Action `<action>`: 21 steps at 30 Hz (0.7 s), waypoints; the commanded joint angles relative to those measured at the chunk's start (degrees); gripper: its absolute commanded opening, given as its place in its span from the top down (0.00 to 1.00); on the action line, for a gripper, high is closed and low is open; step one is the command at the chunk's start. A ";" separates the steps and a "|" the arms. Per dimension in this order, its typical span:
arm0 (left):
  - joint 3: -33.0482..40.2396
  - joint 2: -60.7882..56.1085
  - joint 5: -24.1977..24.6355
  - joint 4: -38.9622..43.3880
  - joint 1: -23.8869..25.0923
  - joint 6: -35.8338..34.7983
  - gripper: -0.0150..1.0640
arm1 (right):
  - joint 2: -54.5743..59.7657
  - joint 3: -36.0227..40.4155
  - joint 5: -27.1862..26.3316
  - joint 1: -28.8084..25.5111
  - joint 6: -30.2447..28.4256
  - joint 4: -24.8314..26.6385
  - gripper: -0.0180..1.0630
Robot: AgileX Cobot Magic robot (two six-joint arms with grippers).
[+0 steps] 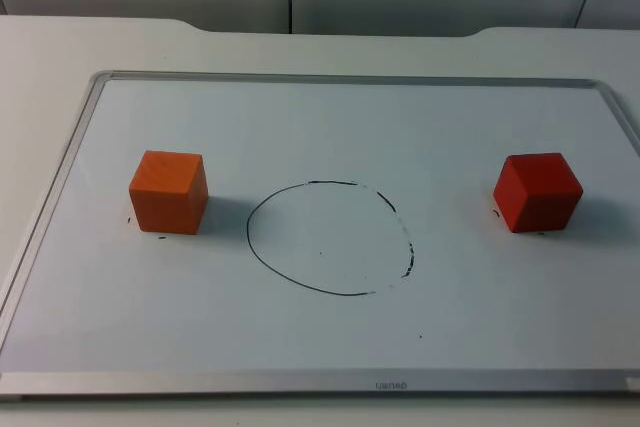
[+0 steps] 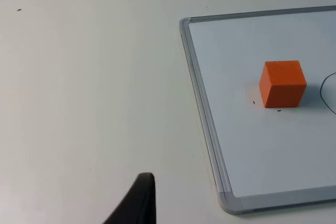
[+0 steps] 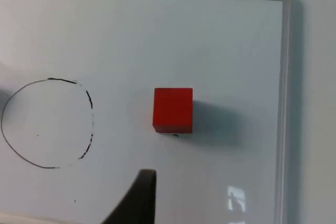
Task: Pick up one cube with the left hand and another cube with the right hand. First place the cube in the right hand at the target position, then stack the cube in the left hand on top.
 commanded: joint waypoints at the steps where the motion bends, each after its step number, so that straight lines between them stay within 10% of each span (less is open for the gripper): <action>1: 0.07 -0.28 -0.56 -0.07 0.14 -0.25 0.01 | 4.83 -2.42 -0.11 -0.23 0.64 0.44 0.07; 21: 0.07 -0.28 -0.56 -0.07 0.14 -0.25 0.01 | 36.49 -3.50 -13.72 17.24 26.67 -16.78 0.07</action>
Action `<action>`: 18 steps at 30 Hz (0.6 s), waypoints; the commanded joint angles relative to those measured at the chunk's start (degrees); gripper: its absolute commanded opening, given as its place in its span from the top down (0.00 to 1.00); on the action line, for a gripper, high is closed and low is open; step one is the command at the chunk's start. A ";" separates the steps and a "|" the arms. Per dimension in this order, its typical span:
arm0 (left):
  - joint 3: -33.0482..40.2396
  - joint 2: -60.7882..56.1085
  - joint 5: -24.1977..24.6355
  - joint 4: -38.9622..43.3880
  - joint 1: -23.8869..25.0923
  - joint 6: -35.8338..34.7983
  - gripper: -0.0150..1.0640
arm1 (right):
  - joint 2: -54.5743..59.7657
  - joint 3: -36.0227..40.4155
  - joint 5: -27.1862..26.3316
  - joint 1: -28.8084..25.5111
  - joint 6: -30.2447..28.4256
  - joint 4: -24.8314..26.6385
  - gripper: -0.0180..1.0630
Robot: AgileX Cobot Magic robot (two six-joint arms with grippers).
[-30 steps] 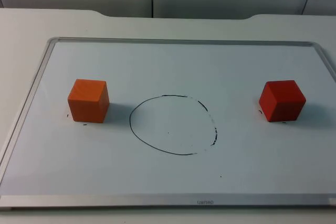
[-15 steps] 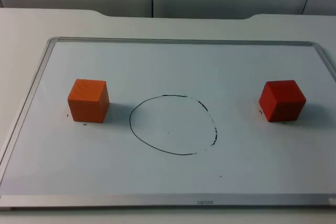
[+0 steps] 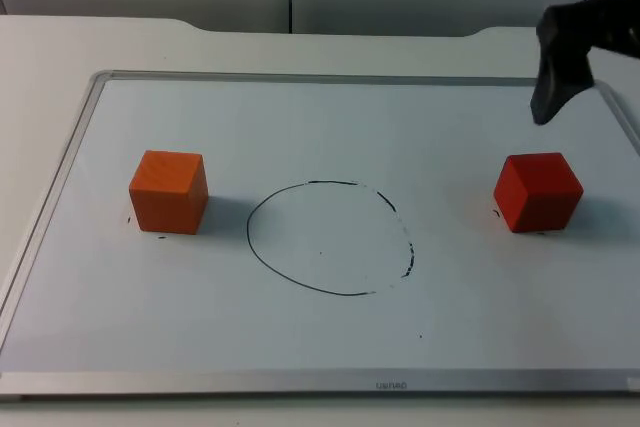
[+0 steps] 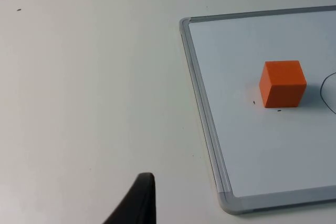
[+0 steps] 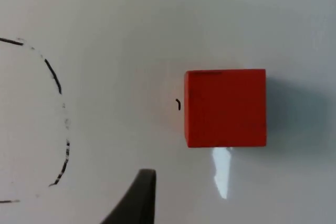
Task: Pick up one cube with the left hand and another cube with the right hand. First place the cube in the right hand at the target position, then stack the cube in the left hand on top.
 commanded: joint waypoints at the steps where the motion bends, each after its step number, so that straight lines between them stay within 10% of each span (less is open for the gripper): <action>1: 0.07 -0.28 -0.56 -0.07 0.14 -0.25 0.01 | 1.86 -0.55 -1.34 0.21 1.30 -0.98 0.07; 18: 0.07 -0.28 -0.56 -0.07 0.14 -0.25 0.01 | 13.94 -0.55 -12.08 0.10 7.30 -3.38 0.07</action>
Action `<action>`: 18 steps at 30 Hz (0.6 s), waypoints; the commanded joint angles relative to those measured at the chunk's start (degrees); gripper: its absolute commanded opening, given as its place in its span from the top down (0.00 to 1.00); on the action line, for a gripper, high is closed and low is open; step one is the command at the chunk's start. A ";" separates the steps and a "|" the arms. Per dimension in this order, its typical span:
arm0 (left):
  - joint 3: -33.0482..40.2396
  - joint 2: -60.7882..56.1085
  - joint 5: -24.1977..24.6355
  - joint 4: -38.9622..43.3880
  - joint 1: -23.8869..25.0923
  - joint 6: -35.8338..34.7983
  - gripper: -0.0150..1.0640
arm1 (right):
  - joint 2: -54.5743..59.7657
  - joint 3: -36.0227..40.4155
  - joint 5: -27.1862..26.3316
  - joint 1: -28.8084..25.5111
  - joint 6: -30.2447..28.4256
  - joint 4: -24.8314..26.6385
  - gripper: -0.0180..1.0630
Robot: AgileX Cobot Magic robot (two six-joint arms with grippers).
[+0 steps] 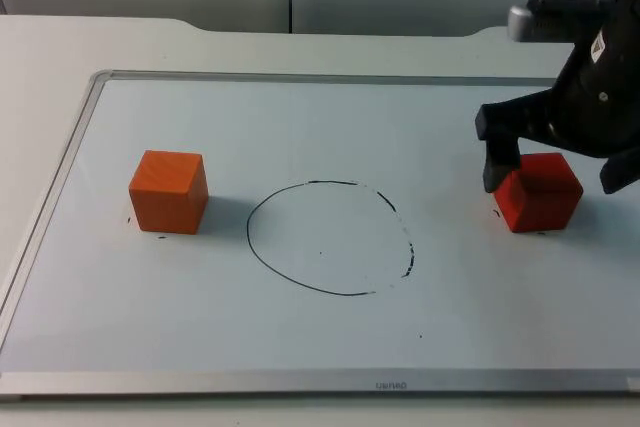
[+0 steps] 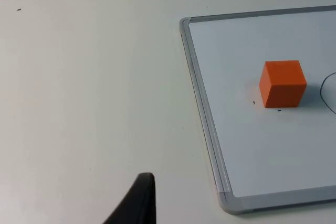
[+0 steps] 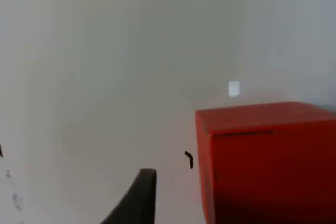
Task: Pick up one cube with the left hand and another cube with the right hand. First place the cube in the right hand at the target position, then stack the cube in the left hand on top.
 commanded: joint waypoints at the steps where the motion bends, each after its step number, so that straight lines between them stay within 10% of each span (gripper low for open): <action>1: 0.07 -0.28 -0.56 -0.07 0.14 -0.25 0.01 | 0.76 -0.55 -1.55 0.10 0.94 -0.64 0.07; 18: 0.07 -0.28 -0.56 -0.07 0.14 -0.25 0.01 | 4.02 -0.55 -4.94 0.10 3.06 -0.55 0.20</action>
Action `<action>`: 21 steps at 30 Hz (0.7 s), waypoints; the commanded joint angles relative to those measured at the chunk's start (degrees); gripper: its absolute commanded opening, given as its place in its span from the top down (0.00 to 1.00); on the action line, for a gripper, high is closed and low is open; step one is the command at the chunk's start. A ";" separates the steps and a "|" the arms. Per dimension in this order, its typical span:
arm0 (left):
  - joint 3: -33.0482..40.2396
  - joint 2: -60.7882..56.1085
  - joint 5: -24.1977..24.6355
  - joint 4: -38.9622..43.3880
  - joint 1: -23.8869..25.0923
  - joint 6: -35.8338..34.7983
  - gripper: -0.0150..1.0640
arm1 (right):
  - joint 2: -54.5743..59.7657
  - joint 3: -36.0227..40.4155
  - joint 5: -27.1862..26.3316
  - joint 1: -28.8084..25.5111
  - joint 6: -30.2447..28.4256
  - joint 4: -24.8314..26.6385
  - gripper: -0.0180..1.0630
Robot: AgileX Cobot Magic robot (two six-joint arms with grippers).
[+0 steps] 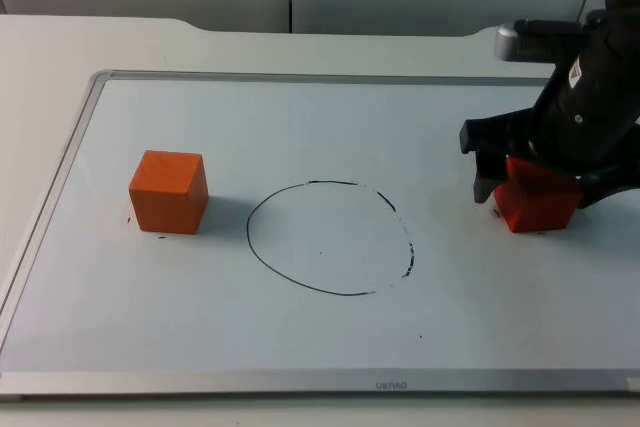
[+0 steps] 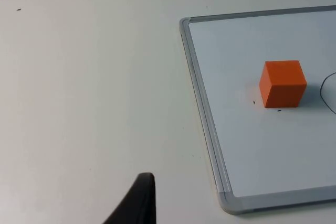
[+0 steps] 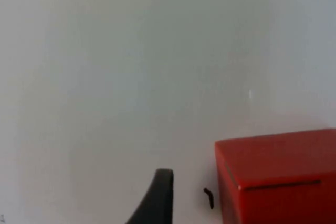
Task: Pick up one cube with the left hand and another cube with the right hand. First place the cube in the right hand at the target position, then stack the cube in the left hand on top.
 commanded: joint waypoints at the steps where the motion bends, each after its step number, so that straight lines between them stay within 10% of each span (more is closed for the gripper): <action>1: 0.07 -0.28 -0.56 -0.07 0.14 -0.25 0.01 | 0.37 -0.38 -0.50 0.10 0.56 -0.46 0.28; 14: 0.07 -0.28 -0.56 -0.07 0.14 -0.25 0.01 | -0.32 -0.38 0.22 0.10 -0.76 -0.69 0.98; 21: 0.07 -0.28 -0.56 -0.07 0.14 -0.25 0.01 | -9.71 -0.38 5.10 0.10 -5.45 -0.69 0.99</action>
